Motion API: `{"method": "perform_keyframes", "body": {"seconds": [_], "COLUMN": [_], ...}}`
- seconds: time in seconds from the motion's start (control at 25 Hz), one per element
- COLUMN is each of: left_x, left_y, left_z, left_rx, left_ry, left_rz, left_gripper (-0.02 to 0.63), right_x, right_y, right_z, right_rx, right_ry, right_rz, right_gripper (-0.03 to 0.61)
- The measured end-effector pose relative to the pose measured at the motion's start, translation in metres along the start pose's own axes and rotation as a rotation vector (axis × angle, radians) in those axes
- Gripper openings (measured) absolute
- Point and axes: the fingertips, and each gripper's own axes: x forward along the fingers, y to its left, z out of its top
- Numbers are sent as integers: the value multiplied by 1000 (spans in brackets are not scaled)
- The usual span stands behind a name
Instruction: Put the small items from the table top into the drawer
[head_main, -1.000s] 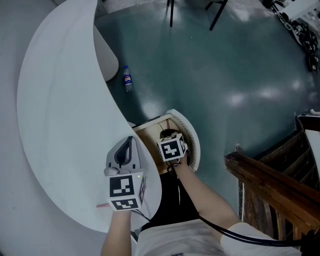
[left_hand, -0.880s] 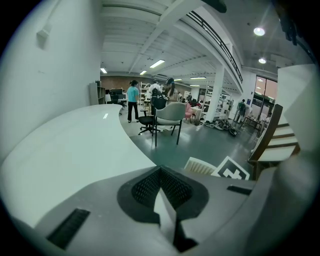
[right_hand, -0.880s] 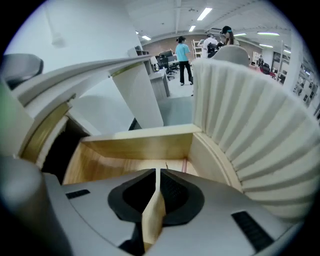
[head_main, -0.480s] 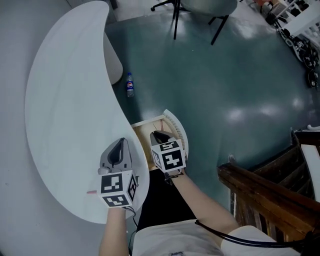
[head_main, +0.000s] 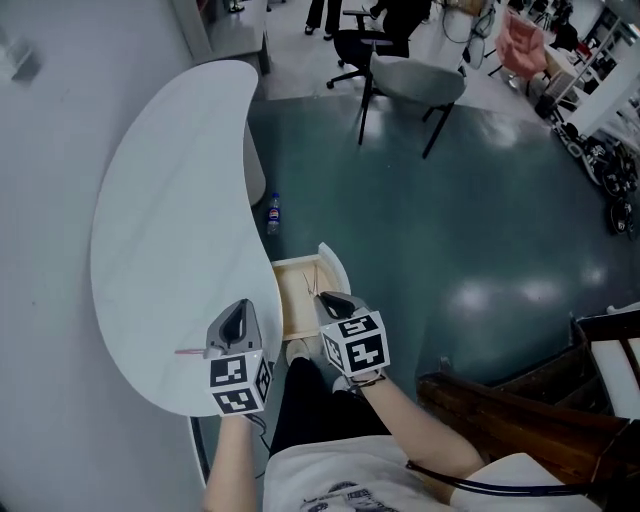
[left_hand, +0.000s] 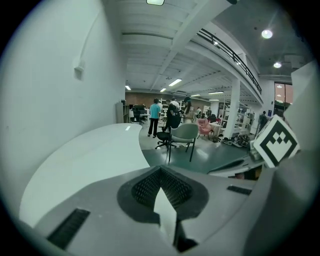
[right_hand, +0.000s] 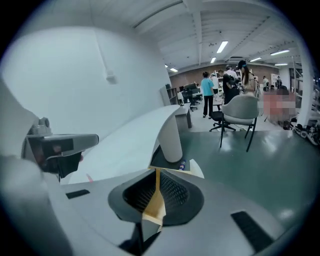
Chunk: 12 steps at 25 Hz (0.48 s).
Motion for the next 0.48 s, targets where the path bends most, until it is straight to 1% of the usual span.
{"method": "perform_keyframes", "body": {"seconds": [0.24,0.4,0.48], "left_x": [-56,-98,-116], "left_y": [-9,-8,-5], "left_z": [23,47,52], "left_rx": [-2,-6,-16], "left_ry": [-57,-108,-133], "left_rz": [58,106,130], "left_gripper": [25,23,25], "right_x": [-59,-96,-108], "right_y": [36,73,93], "right_z": [35,70,78], "right_rx": [-83,-138,-164], "right_ry": [-80,-155,-181], "right_rz": [49,115,156], "right_gripper": [38,38,38]}}
